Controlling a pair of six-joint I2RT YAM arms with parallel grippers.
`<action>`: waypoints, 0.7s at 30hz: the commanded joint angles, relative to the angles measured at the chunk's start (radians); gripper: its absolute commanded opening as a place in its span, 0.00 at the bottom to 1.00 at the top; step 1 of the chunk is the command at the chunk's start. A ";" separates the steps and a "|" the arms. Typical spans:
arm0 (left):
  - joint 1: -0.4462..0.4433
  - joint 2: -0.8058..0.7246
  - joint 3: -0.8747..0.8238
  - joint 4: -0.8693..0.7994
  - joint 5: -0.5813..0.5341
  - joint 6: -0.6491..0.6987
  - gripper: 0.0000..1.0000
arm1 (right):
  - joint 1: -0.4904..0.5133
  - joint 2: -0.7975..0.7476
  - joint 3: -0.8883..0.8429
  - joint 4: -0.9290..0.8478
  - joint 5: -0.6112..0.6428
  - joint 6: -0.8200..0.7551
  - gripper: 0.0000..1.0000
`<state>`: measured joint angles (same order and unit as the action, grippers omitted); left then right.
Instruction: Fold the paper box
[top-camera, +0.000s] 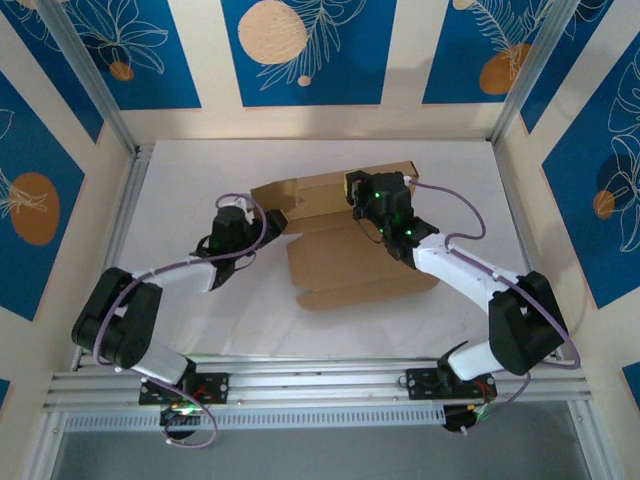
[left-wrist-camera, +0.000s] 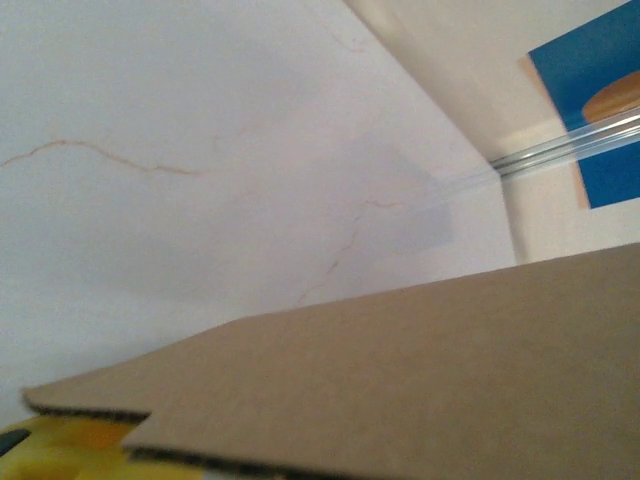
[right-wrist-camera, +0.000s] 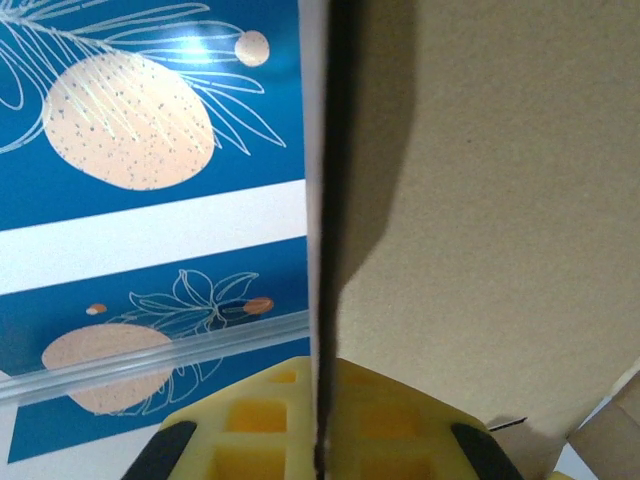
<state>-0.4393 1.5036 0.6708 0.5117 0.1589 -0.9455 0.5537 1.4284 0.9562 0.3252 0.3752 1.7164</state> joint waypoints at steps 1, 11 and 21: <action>-0.036 0.013 0.041 0.092 0.006 0.000 0.61 | 0.026 -0.025 0.033 0.009 0.005 0.027 0.00; -0.056 0.055 0.026 0.195 -0.157 0.024 0.62 | 0.029 0.003 0.091 0.012 0.086 0.118 0.00; -0.080 0.130 0.096 0.290 -0.136 0.041 0.59 | 0.055 0.064 0.185 -0.008 0.136 0.102 0.00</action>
<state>-0.4957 1.6203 0.7361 0.7326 -0.0113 -0.9363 0.5819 1.4910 1.0954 0.2966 0.5030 1.8011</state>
